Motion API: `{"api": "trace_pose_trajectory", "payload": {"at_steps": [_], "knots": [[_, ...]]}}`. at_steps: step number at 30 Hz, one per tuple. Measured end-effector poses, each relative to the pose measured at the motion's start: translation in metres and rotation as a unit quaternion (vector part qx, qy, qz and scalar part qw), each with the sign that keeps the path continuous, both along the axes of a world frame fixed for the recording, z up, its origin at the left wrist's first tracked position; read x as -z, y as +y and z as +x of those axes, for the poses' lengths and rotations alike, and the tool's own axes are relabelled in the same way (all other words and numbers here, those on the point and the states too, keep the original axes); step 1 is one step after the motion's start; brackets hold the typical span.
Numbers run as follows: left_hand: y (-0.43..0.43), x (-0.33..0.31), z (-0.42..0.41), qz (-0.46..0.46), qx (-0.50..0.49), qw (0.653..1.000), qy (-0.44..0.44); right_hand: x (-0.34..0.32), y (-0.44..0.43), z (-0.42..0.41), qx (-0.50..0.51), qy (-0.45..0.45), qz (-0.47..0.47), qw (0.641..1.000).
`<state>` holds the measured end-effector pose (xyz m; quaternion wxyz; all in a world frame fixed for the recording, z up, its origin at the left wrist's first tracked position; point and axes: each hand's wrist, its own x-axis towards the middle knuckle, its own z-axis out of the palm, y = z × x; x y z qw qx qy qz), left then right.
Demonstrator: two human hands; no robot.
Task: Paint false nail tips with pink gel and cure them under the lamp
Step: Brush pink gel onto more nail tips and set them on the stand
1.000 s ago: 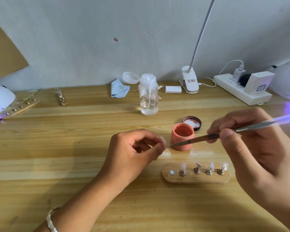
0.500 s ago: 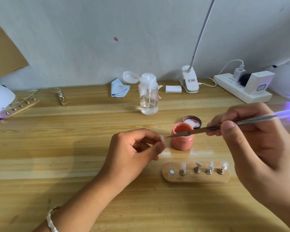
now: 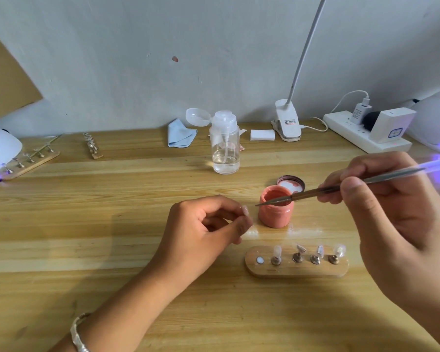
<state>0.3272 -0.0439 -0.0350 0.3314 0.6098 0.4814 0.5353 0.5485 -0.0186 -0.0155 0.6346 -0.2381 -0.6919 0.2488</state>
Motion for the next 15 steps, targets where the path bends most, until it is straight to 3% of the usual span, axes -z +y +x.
{"api": "trace_pose_trajectory", "payload": {"at_steps": [8,15], "knots": [[0.0002,0.0002,-0.0008,0.006,0.001,1.000,0.023,0.0049,-0.0020,0.0001,-0.013,-0.055,0.012,0.998],[0.0008,0.0005,0.0006,0.004,-0.012,0.999,0.033,0.0056,-0.0010,0.0035,-0.009,-0.041,0.030,0.999]]}}
